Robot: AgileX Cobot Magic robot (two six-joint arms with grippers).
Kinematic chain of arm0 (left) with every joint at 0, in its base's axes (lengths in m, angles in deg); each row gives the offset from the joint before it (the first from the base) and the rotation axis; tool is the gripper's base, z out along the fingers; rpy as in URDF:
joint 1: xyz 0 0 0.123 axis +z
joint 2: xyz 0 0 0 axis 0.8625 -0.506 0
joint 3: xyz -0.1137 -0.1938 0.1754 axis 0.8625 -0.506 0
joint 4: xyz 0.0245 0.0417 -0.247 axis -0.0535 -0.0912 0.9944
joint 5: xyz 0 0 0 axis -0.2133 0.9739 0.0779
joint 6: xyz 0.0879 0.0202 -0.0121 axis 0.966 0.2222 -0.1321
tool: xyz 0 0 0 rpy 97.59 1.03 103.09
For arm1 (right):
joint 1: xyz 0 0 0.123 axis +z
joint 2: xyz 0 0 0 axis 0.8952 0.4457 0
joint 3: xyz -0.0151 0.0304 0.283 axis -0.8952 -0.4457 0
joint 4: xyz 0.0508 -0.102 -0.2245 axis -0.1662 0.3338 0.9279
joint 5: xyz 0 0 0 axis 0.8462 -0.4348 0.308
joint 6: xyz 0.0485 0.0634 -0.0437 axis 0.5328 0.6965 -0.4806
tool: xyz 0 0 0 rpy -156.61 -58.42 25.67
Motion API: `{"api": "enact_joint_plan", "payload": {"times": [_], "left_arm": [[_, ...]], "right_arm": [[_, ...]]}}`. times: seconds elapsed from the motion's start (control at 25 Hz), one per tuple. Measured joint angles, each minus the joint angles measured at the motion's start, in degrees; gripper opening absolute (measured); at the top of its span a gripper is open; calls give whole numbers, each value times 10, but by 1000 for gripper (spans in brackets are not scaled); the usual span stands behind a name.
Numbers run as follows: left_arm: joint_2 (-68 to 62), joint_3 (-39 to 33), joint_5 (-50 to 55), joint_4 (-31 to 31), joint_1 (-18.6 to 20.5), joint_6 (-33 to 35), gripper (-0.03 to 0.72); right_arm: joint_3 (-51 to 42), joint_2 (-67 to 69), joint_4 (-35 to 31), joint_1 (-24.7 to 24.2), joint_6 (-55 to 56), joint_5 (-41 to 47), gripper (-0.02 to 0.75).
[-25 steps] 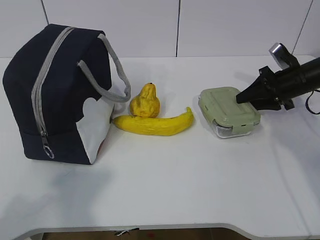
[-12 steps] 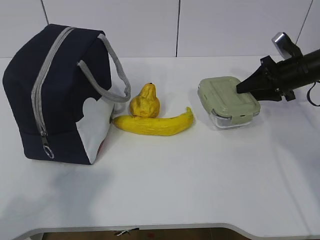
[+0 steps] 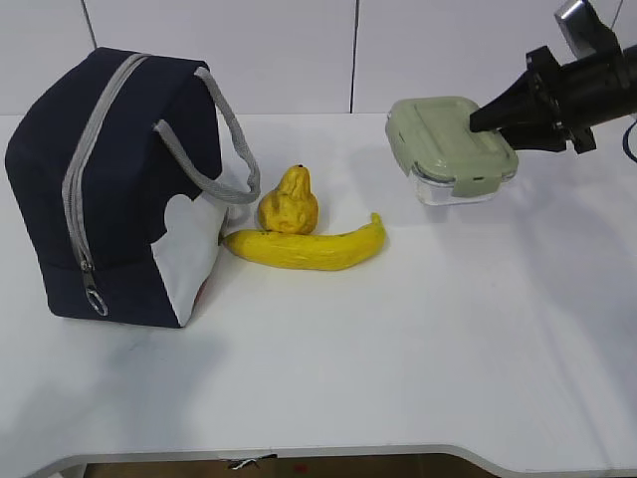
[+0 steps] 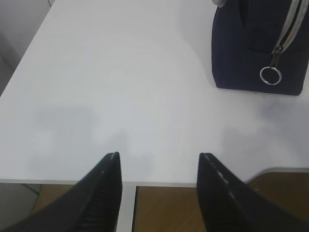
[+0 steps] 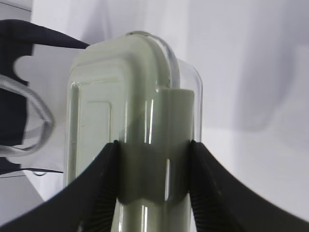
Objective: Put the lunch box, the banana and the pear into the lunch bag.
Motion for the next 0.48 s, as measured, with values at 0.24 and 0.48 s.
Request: {"api": "enact_joint_plan", "payload": {"times": [0.24, 0.48], "left_arm": [[-27, 40, -14, 9, 0, 0, 339], [-150, 107, -17, 92, 0, 0, 284]], "right_arm": [[0, -39, -36, 35, 25, 5, 341], [2, -66, -56, 82, 39, 7, 341]]}}
